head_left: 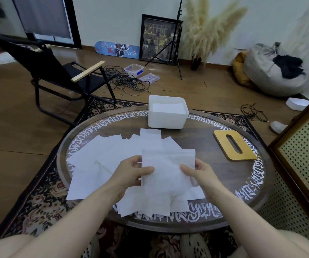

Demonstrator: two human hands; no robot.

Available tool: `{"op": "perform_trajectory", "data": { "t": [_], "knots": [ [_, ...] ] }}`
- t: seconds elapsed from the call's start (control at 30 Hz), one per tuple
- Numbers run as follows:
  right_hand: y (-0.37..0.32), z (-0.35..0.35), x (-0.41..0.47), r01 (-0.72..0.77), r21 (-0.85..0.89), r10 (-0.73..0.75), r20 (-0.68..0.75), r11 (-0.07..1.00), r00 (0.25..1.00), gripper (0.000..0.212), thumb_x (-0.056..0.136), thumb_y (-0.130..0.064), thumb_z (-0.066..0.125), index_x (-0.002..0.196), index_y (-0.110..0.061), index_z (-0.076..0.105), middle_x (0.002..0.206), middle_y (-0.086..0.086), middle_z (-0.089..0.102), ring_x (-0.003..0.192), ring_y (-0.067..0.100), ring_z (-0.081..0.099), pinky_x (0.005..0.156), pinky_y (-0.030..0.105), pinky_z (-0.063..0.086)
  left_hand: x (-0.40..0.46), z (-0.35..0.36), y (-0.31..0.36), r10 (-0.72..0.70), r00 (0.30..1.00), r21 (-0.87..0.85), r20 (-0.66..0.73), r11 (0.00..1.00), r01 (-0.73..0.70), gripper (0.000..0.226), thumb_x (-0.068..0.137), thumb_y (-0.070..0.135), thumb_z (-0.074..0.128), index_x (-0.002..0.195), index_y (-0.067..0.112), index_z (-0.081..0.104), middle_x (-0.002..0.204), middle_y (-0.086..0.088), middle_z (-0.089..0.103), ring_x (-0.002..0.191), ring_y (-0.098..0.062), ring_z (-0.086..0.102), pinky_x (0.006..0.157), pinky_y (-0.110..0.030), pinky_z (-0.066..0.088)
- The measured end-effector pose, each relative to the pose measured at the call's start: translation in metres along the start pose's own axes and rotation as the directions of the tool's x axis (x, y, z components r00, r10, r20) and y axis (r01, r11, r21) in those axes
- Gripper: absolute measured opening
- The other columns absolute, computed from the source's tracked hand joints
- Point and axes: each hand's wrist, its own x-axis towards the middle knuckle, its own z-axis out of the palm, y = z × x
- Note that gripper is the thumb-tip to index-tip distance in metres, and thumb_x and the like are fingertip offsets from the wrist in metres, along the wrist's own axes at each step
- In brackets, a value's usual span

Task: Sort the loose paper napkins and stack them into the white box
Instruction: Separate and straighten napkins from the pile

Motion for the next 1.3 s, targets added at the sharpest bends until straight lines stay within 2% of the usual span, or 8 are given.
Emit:
{"op": "perform_trajectory", "data": {
  "t": [0.1, 0.2, 0.3, 0.53, 0.73, 0.97, 1.17, 1.3],
  "knots": [
    [0.004, 0.009, -0.001, 0.057, 0.101, -0.057, -0.001, 0.993, 0.998, 0.021, 0.085, 0.0, 0.065, 0.104, -0.011, 0.065, 0.096, 0.005, 0.074, 0.088, 0.025, 0.07, 0.076, 0.037, 0.058, 0.003, 0.003, -0.004, 0.098, 0.992, -0.008, -0.077, 0.995, -0.099, 0.024, 0.082, -0.007, 0.065, 0.093, 0.015, 0.067, 0.083, 0.004, 0.075, 0.078, -0.015, 0.07, 0.069, -0.03, 0.057],
    [0.009, 0.017, 0.0, 0.153, 0.055, -0.155, 0.02, 0.987, 0.988, 0.016, 0.084, 0.003, 0.065, 0.093, -0.011, 0.063, 0.088, 0.001, 0.071, 0.082, 0.017, 0.065, 0.075, 0.025, 0.053, 0.005, 0.001, -0.005, 0.183, 0.975, -0.004, -0.128, 0.983, -0.185, 0.025, 0.081, -0.009, 0.065, 0.089, 0.015, 0.068, 0.08, 0.005, 0.075, 0.076, -0.011, 0.069, 0.069, -0.023, 0.055],
    [0.014, 0.022, 0.001, 0.201, 0.008, -0.201, 0.069, 0.979, 0.977, 0.017, 0.085, 0.004, 0.065, 0.086, -0.011, 0.057, 0.087, 0.008, 0.061, 0.082, 0.018, 0.058, 0.077, 0.029, 0.046, 0.006, -0.003, -0.009, 0.213, 0.967, 0.003, -0.143, 0.977, -0.215, 0.025, 0.08, -0.009, 0.067, 0.089, 0.014, 0.069, 0.082, 0.003, 0.074, 0.077, -0.011, 0.069, 0.07, -0.021, 0.055],
    [0.028, 0.026, 0.002, 0.133, 0.028, -0.135, 0.093, 0.991, 0.986, 0.023, 0.083, 0.007, 0.065, 0.093, -0.013, 0.061, 0.087, 0.006, 0.066, 0.079, 0.023, 0.063, 0.069, 0.034, 0.053, 0.005, -0.009, -0.019, 0.139, 0.982, 0.021, -0.131, 0.99, -0.137, 0.034, 0.08, -0.014, 0.063, 0.096, 0.016, 0.066, 0.087, -0.004, 0.069, 0.077, -0.018, 0.064, 0.064, -0.028, 0.055],
    [0.032, 0.028, 0.002, 0.102, 0.026, -0.103, 0.069, 0.994, 0.992, 0.015, 0.084, 0.003, 0.066, 0.088, -0.011, 0.06, 0.078, 0.003, 0.067, 0.073, 0.019, 0.064, 0.061, 0.026, 0.052, 0.007, -0.004, -0.024, 0.114, 0.988, 0.064, -0.101, 0.992, -0.108, 0.027, 0.082, -0.013, 0.062, 0.092, 0.012, 0.065, 0.089, -0.006, 0.069, 0.081, -0.021, 0.066, 0.067, -0.029, 0.053],
    [0.024, 0.022, 0.006, 0.104, 0.177, -0.101, -0.027, 0.979, 0.995, 0.015, 0.086, 0.005, 0.061, 0.089, -0.009, 0.058, 0.076, 0.003, 0.067, 0.065, 0.013, 0.065, 0.056, 0.023, 0.052, 0.01, 0.0, -0.02, 0.187, 0.975, 0.087, -0.122, 0.98, -0.177, 0.027, 0.082, -0.007, 0.066, 0.102, 0.011, 0.062, 0.097, -0.005, 0.072, 0.087, -0.02, 0.068, 0.077, -0.031, 0.055],
    [0.021, 0.016, 0.012, 0.076, 0.286, -0.056, -0.078, 0.955, 0.995, 0.017, 0.086, 0.003, 0.063, 0.098, -0.009, 0.059, 0.095, 0.012, 0.068, 0.081, 0.022, 0.065, 0.068, 0.03, 0.056, 0.011, 0.001, -0.023, 0.263, 0.954, 0.193, -0.144, 0.953, -0.234, 0.018, 0.084, 0.001, 0.066, 0.094, 0.015, 0.065, 0.094, -0.004, 0.072, 0.087, -0.022, 0.067, 0.079, -0.036, 0.054],
    [0.025, 0.015, 0.012, 0.011, 0.313, 0.015, -0.079, 0.95, 0.997, 0.025, 0.086, 0.004, 0.062, 0.11, -0.003, 0.058, 0.094, 0.014, 0.068, 0.075, 0.022, 0.067, 0.055, 0.026, 0.056, 0.013, 0.0, -0.023, 0.308, 0.927, 0.202, -0.214, 0.942, -0.267, 0.019, 0.082, 0.006, 0.07, 0.092, 0.021, 0.062, 0.087, -0.007, 0.068, 0.085, -0.03, 0.065, 0.077, -0.042, 0.053]
  ]
}}
